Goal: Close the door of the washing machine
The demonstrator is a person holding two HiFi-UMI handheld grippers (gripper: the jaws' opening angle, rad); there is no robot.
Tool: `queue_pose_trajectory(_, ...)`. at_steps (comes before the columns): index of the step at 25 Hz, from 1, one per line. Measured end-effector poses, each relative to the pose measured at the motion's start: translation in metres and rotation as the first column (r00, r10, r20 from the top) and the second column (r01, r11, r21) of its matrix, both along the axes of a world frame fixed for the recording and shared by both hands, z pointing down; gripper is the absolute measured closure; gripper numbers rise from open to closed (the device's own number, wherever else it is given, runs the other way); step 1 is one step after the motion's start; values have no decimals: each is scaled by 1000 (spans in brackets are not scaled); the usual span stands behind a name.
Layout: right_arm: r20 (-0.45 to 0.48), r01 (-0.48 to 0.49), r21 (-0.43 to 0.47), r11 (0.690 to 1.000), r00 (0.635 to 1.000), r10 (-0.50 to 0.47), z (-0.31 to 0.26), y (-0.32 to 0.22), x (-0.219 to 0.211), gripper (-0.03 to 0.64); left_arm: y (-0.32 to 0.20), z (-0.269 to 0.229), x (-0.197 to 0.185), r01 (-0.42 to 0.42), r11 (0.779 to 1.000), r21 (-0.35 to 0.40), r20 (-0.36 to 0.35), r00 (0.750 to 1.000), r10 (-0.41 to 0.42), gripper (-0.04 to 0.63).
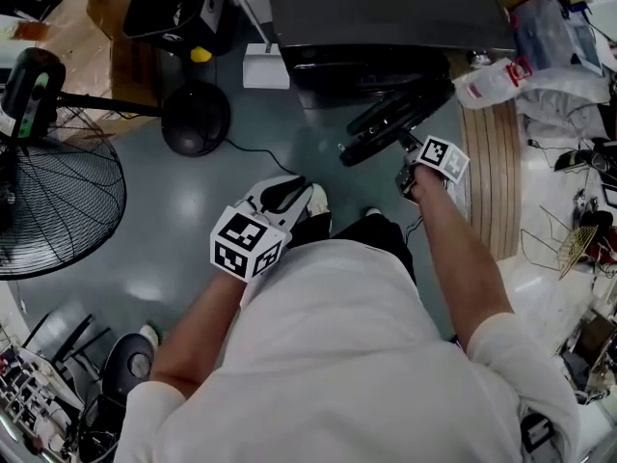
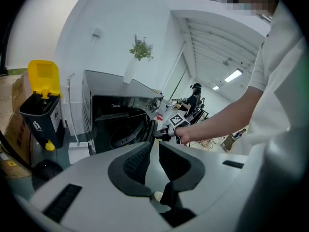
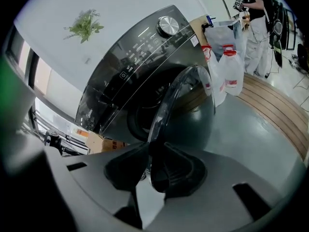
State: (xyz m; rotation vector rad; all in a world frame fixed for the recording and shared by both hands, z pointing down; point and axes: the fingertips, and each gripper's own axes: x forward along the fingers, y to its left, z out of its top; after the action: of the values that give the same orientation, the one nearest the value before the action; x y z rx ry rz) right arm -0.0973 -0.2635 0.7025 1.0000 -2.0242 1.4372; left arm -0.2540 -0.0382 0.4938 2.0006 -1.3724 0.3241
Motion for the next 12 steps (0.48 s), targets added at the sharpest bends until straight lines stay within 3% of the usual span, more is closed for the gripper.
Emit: queue_pose_trajectory(12,63,-9,-7,1000,998,9,5,-23,-53,523,4,8,-24,30,999,-24,3,1000,-29,528)
